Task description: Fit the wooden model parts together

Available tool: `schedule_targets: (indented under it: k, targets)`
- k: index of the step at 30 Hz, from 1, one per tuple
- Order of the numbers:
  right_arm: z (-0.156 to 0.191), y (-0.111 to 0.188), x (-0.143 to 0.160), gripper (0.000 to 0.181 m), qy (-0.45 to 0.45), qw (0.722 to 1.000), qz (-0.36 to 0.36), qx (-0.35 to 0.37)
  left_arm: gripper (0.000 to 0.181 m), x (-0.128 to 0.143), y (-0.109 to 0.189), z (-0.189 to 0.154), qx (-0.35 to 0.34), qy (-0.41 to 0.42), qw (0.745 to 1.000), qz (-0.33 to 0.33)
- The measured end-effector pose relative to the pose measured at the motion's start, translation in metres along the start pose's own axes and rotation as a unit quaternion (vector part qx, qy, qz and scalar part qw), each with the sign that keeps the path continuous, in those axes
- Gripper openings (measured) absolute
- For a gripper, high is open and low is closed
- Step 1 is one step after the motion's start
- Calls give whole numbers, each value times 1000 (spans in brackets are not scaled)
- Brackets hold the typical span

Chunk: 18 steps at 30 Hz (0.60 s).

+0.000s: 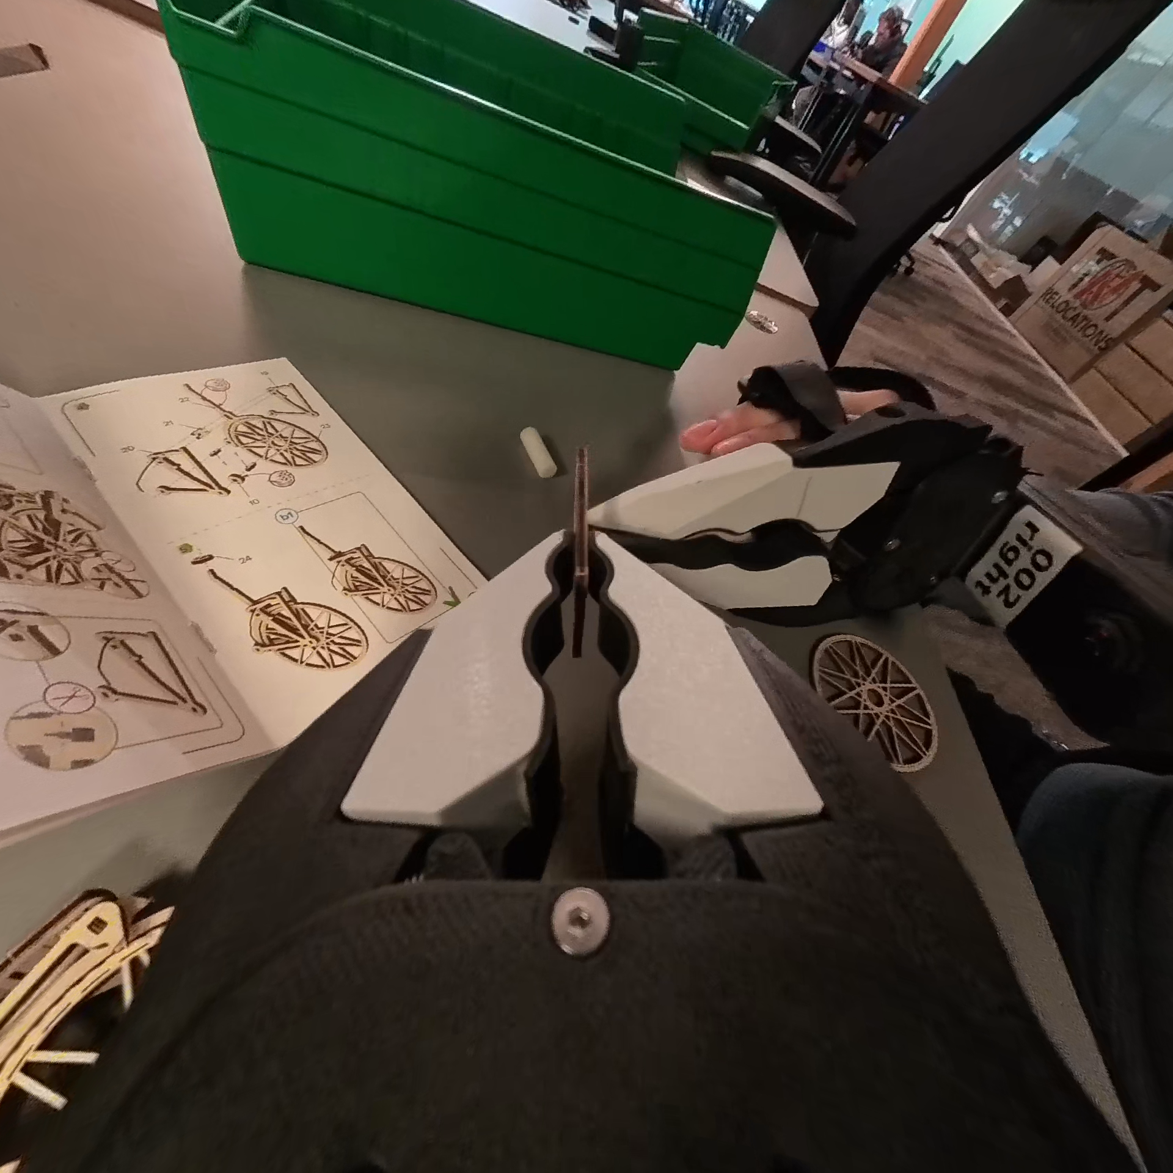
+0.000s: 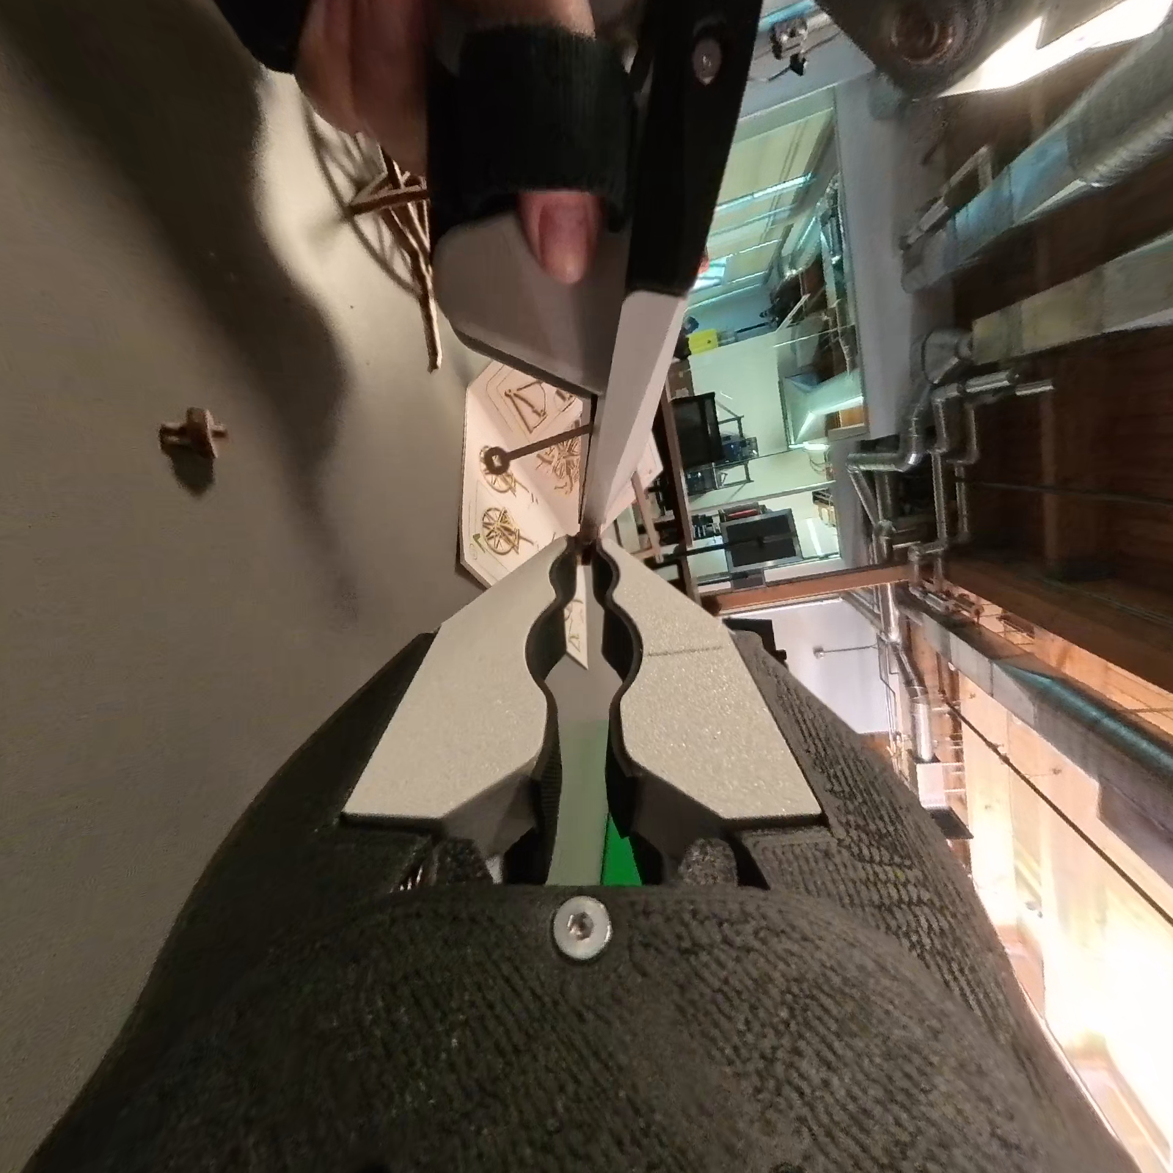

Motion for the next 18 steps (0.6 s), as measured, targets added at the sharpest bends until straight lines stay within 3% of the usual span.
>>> schedule_targets:
  k: [5, 9, 18]
  targets:
    - [1, 0, 0, 0, 4, 1000, 5, -3, 10, 3, -2, -1, -18, -39, 999, 13]
    - [2, 0, -1, 0, 1, 1000, 5, -9, 2, 4, -3, 0, -22, -47, 999, 11]
    - [4, 3, -6, 0, 30, 999, 15, -3, 2, 7, 0, 0, -65, -61, 996, 19]
Point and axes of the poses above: each gripper's, where its closed fingertips meet, y back along the fingers, x out of its underside, z = x × y across the jaws, the point moved 2 cm from there along y, back along the fingers, and after that the axes turned 5 degrees about -z, right-handed, at the moved point
